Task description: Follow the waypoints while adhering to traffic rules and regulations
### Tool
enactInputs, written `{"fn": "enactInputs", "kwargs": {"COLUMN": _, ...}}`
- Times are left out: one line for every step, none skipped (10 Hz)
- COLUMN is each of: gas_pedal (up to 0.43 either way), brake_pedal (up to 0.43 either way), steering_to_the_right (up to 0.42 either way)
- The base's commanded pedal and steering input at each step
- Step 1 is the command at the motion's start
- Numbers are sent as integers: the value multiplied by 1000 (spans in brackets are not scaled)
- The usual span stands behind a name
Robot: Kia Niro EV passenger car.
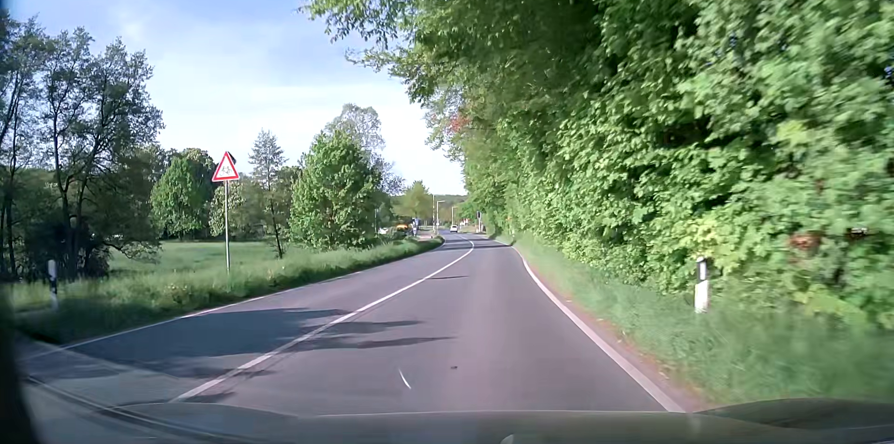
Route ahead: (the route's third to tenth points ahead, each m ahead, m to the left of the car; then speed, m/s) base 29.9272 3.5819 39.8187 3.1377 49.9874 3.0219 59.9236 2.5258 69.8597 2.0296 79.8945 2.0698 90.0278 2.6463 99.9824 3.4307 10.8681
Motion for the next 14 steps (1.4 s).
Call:
{"fn": "enactInputs", "kwargs": {"gas_pedal": 0, "brake_pedal": 171, "steering_to_the_right": 2}}
{"fn": "enactInputs", "kwargs": {"gas_pedal": 0, "brake_pedal": 165, "steering_to_the_right": 2}}
{"fn": "enactInputs", "kwargs": {"gas_pedal": 0, "brake_pedal": 165, "steering_to_the_right": 2}}
{"fn": "enactInputs", "kwargs": {"gas_pedal": 0, "brake_pedal": 159, "steering_to_the_right": 2}}
{"fn": "enactInputs", "kwargs": {"gas_pedal": 0, "brake_pedal": 152, "steering_to_the_right": 2}}
{"fn": "enactInputs", "kwargs": {"gas_pedal": 0, "brake_pedal": 146, "steering_to_the_right": 2}}
{"fn": "enactInputs", "kwargs": {"gas_pedal": 0, "brake_pedal": 146, "steering_to_the_right": 2}}
{"fn": "enactInputs", "kwargs": {"gas_pedal": 0, "brake_pedal": 146, "steering_to_the_right": 2}}
{"fn": "enactInputs", "kwargs": {"gas_pedal": 0, "brake_pedal": 140, "steering_to_the_right": 3}}
{"fn": "enactInputs", "kwargs": {"gas_pedal": 0, "brake_pedal": 146, "steering_to_the_right": 4}}
{"fn": "enactInputs", "kwargs": {"gas_pedal": 0, "brake_pedal": 146, "steering_to_the_right": 5}}
{"fn": "enactInputs", "kwargs": {"gas_pedal": 0, "brake_pedal": 146, "steering_to_the_right": 5}}
{"fn": "enactInputs", "kwargs": {"gas_pedal": 0, "brake_pedal": 146, "steering_to_the_right": 5}}
{"fn": "enactInputs", "kwargs": {"gas_pedal": 0, "brake_pedal": 146, "steering_to_the_right": 5}}
